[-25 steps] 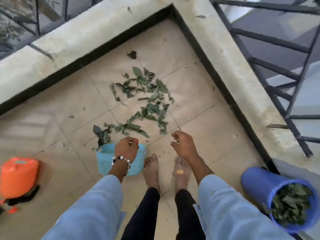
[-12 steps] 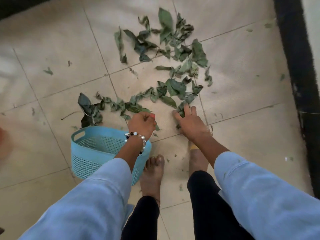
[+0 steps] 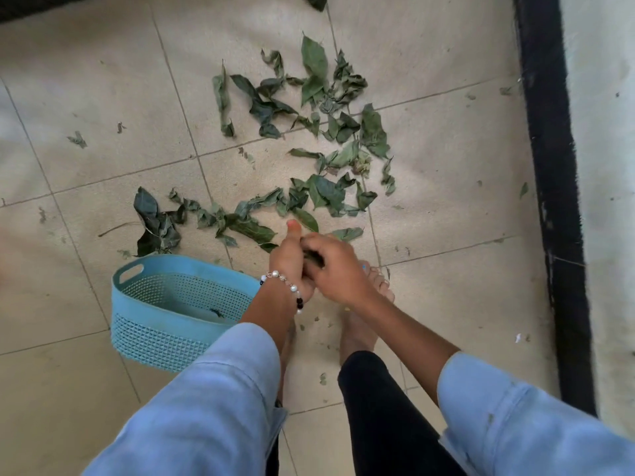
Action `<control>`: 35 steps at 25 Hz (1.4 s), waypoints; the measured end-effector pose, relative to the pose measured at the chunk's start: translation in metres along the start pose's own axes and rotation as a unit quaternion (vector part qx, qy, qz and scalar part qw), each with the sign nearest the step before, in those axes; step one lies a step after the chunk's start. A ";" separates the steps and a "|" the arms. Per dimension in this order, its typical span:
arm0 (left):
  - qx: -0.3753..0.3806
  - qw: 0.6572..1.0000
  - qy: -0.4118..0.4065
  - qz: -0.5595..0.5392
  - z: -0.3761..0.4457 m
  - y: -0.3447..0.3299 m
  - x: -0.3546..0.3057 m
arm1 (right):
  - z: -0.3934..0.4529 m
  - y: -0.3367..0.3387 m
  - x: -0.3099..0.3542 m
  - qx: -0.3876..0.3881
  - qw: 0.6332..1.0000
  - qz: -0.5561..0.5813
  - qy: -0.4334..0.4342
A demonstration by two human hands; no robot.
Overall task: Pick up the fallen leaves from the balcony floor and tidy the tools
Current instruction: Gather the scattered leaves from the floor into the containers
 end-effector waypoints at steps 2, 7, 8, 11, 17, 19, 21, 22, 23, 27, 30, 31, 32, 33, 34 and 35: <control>-0.098 0.993 -0.032 -0.056 0.001 0.024 -0.008 | 0.001 -0.012 0.002 0.118 0.979 -0.161 0.051; -0.151 0.986 -0.062 -0.036 0.011 0.061 -0.034 | 0.048 0.026 -0.030 0.012 0.999 0.013 -0.051; -0.150 0.986 -0.063 -0.016 0.014 0.065 -0.037 | 0.061 0.030 -0.030 -0.045 0.995 -0.074 -0.050; -0.157 0.985 -0.060 0.035 0.020 0.069 -0.043 | 0.097 0.004 -0.034 0.005 0.954 -0.294 -0.054; -0.113 0.992 -0.042 0.031 0.028 0.047 -0.044 | 0.095 0.018 -0.022 -0.085 0.976 -0.199 -0.028; -0.068 0.996 -0.043 -0.031 0.021 0.027 -0.035 | 0.063 0.014 -0.010 -0.088 0.995 -0.006 -0.045; 0.009 0.998 -0.027 -0.063 0.014 0.004 -0.023 | 0.032 -0.003 0.012 -0.014 0.999 0.028 -0.005; 0.032 0.998 -0.009 -0.050 0.012 -0.003 -0.016 | 0.019 -0.012 0.017 0.035 0.999 0.014 0.022; 0.040 0.999 0.009 -0.036 0.012 -0.004 -0.009 | 0.009 -0.018 0.014 0.091 0.995 -0.022 0.040; -0.006 0.999 -0.031 -0.012 0.013 -0.007 -0.016 | -0.002 -0.002 -0.027 0.179 0.978 0.103 -0.027; -0.051 0.997 -0.053 0.012 0.014 -0.010 -0.032 | 0.004 0.039 -0.077 -0.062 0.869 0.466 -0.153; -0.069 0.996 -0.052 0.018 0.019 -0.003 -0.037 | 0.003 0.051 -0.100 -0.137 0.873 0.426 -0.191; -0.086 0.995 -0.044 0.032 0.025 0.006 -0.040 | 0.003 0.063 -0.117 -0.175 0.913 0.302 -0.212; -0.107 0.993 -0.034 0.048 0.030 0.018 -0.042 | 0.009 0.066 -0.126 -0.151 0.958 0.117 -0.214; -0.129 0.990 -0.027 0.060 0.034 0.030 -0.043 | 0.016 0.054 -0.131 -0.078 0.975 -0.058 -0.202; -0.149 0.986 -0.027 0.070 0.035 0.040 -0.042 | 0.020 0.038 -0.134 -0.006 0.965 -0.183 -0.189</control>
Point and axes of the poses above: each hand's wrist, its own z-axis towards the middle knuckle, its own y-axis out of the back of the hand, x = y × z, the point moved 10 cm from there along z, towards the middle knuckle, and after that the axes turned 3 degrees about x, right-handed, at the moved point
